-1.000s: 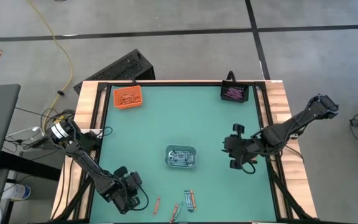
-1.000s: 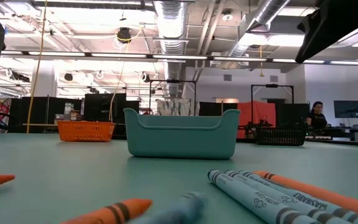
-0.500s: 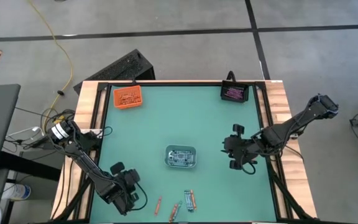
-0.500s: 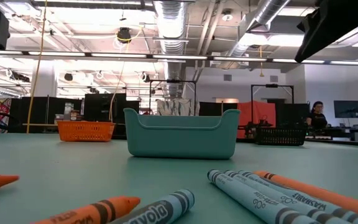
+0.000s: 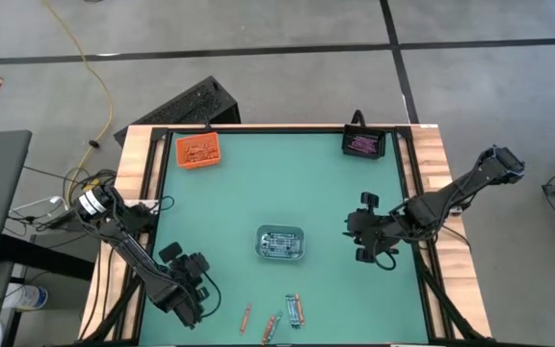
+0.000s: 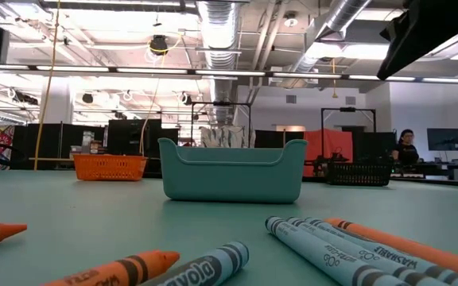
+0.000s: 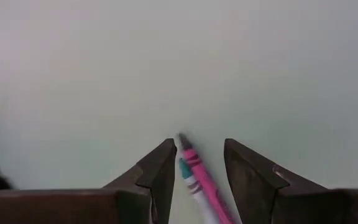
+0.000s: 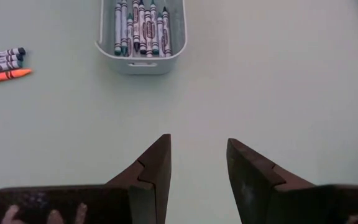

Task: Sort crayons
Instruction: Put the violet crayon into the black bin

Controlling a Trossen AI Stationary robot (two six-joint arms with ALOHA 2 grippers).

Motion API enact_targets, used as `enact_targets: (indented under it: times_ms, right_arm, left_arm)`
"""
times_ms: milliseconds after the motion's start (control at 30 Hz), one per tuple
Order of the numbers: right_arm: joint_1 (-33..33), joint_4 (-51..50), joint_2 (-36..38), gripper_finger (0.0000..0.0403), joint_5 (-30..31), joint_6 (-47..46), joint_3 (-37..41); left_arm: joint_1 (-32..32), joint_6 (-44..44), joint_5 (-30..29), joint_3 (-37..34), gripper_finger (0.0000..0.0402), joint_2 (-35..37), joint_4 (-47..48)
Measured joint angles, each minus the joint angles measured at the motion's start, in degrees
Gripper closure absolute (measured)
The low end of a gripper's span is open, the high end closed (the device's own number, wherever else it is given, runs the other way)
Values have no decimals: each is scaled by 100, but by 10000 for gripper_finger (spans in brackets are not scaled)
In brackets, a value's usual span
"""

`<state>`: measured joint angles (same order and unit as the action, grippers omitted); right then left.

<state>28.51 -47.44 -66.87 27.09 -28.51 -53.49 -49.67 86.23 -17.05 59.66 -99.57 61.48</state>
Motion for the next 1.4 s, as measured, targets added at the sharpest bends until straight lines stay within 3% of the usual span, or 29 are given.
enact_targets:
  times_ms: [300, 433, 633, 833, 1100, 1400]
  right_arm:
    - [0, 37, 0, 255, 0, -2, 0]
    - [2, 73, 0, 255, 0, -17, 0]
    - [126, 148, 0, 255, 0, -31, 0]
    - [190, 148, 0, 255, 24, -44, 0]
    - [190, 159, 0, 255, 44, -46, 0]
    - [190, 163, 0, 255, 43, -50, 2]
  left_arm:
    - [229, -90, -54, -143, 273, 756, 299]
    - [433, -381, 435, -668, 273, 1087, -299]
    - [373, -202, 578, -1023, 273, 1609, -1234]
    - [151, 310, 1062, -1086, 273, 1573, -463]
    - [132, 419, 1348, -1580, 273, 1560, -1439]
    - [100, 501, 1425, -1692, 273, 1560, -1502]
